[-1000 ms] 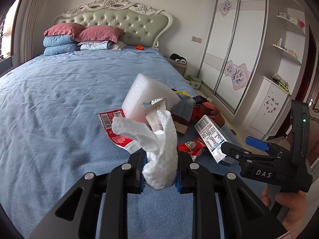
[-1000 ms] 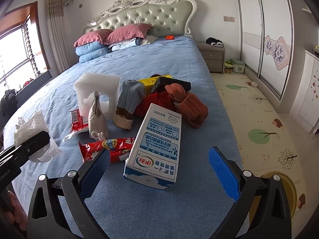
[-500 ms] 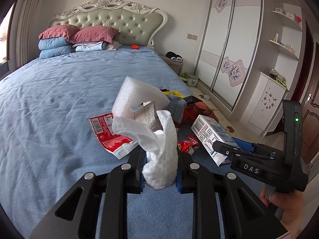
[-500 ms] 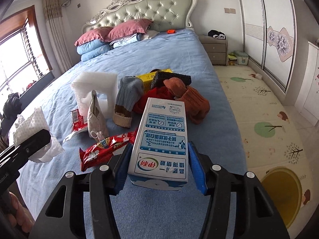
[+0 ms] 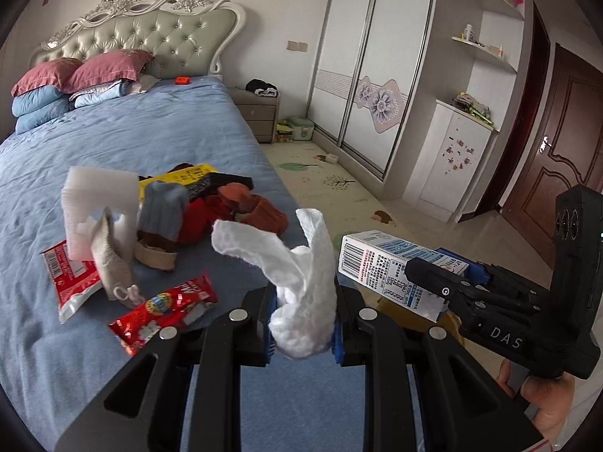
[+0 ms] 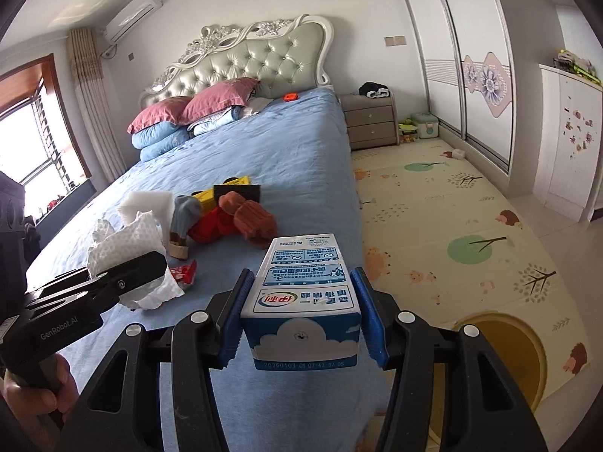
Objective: Collect trash
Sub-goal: 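Carry tissue and carton to the yellow bin and open both tools over it, then move both tools back over the trash on the bed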
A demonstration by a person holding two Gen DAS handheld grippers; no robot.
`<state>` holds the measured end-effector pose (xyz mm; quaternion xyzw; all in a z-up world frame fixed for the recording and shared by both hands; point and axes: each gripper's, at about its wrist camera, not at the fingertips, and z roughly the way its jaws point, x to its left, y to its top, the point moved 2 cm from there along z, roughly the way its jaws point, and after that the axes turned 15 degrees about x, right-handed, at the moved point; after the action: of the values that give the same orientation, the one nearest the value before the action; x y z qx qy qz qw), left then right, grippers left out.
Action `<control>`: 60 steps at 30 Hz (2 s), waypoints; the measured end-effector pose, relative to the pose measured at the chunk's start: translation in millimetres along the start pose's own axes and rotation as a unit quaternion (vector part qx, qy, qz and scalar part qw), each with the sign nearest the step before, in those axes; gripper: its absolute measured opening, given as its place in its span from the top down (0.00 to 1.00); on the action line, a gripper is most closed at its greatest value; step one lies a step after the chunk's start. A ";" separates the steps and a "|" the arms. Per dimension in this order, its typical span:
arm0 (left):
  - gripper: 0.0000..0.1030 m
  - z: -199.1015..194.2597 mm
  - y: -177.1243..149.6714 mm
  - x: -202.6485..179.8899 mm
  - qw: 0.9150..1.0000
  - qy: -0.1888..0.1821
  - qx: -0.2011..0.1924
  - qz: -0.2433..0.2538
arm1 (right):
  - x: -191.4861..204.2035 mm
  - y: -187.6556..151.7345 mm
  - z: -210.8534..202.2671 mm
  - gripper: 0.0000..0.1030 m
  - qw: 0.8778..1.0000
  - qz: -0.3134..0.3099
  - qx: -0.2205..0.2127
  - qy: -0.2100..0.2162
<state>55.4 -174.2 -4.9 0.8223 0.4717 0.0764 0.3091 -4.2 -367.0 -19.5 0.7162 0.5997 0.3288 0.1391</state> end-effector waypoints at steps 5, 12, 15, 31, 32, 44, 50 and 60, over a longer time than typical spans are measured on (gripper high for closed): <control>0.78 56.3 16.2 -57.5 0.993 -0.094 0.071 0.027 | -68.4 -16.7 -23.4 0.50 0.998 0.044 -0.015 -0.044; 0.78 156.9 25.4 -147.4 0.968 -0.151 0.189 0.065 | -177.1 -62.1 -32.8 0.50 0.983 0.131 0.011 -0.126; 0.78 206.2 22.7 -182.1 0.947 -0.183 0.256 0.065 | -215.8 -84.6 -27.7 0.50 0.973 0.160 0.036 -0.161; 0.12 308.5 5.1 -233.7 0.909 -0.175 0.371 0.074 | -264.6 -119.2 15.8 0.15 0.962 0.168 0.093 -0.194; 0.05 308.5 6.4 -231.9 0.914 -0.157 0.368 0.071 | -263.7 -120.0 14.6 0.15 0.961 0.164 0.090 -0.202; 0.04 301.7 7.8 -225.9 0.926 -0.119 0.348 0.081 | -273.2 -129.8 3.8 0.15 0.959 0.178 0.087 -0.204; 0.04 278.7 14.5 -227.6 0.938 -0.113 0.312 0.099 | -264.4 -122.1 -7.3 0.15 0.960 0.175 0.075 -0.206; 0.04 210.9 38.6 -202.7 0.962 -0.117 0.228 0.097 | -229.6 -101.2 -28.6 0.15 0.966 0.143 0.047 -0.212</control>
<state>61.3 -447.0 -117.0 0.9160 0.3552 -0.1005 0.1572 -115.0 -566.3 -128.2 0.8535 0.4626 0.1575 0.1811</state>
